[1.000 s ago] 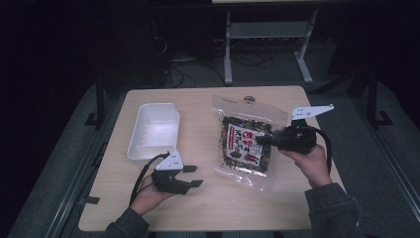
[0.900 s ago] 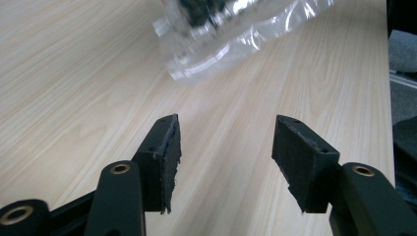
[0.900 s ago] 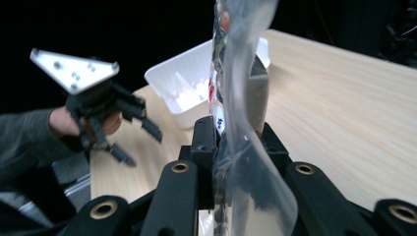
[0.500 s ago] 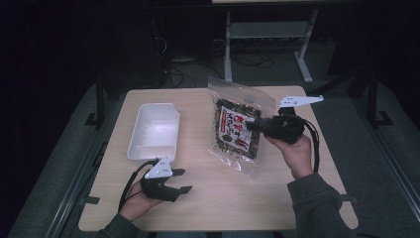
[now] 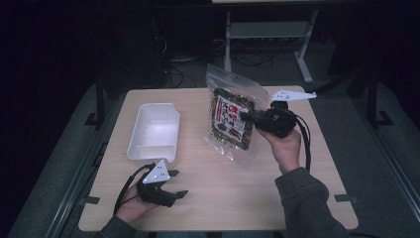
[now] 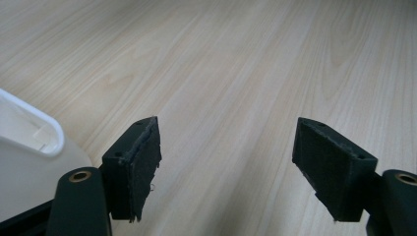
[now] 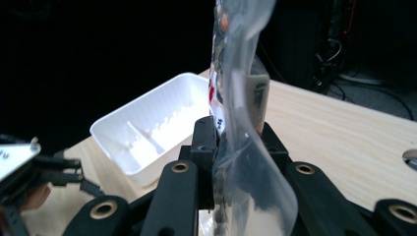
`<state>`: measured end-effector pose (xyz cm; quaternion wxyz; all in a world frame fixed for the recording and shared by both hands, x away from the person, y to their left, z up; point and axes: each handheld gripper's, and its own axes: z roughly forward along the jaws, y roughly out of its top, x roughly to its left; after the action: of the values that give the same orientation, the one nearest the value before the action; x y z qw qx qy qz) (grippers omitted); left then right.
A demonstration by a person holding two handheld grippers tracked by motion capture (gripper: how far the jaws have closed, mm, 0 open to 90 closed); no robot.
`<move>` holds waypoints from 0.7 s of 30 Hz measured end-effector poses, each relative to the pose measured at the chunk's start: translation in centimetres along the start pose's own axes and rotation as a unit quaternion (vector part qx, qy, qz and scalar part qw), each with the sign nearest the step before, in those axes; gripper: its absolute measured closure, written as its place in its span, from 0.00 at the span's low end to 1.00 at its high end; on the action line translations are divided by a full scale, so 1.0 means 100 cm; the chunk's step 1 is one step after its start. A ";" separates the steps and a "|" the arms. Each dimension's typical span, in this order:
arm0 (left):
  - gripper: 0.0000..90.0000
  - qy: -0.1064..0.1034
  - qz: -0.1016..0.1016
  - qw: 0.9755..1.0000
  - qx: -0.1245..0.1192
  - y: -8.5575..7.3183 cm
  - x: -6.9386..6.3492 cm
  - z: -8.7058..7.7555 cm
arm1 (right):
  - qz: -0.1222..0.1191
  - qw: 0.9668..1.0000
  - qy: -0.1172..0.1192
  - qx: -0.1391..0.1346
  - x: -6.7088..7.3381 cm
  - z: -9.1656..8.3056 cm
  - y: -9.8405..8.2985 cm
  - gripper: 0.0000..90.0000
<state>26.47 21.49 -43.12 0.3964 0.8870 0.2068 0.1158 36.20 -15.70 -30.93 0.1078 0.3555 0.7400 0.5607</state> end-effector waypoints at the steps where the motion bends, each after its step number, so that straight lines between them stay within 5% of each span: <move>1: 0.28 0.001 0.000 1.000 0.001 -0.001 0.000 0.000 | 0.000 1.000 -0.003 -0.003 0.002 0.002 0.002 0.83; 21: 0.22 0.023 -0.004 1.000 0.011 -0.016 0.003 -0.011 | -0.011 0.999 -0.018 -0.041 0.032 0.055 0.041 0.83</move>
<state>25.84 23.32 -43.59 0.3821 0.8878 0.2201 0.1320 38.59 -9.00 -28.35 0.1418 0.3533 0.7182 0.5825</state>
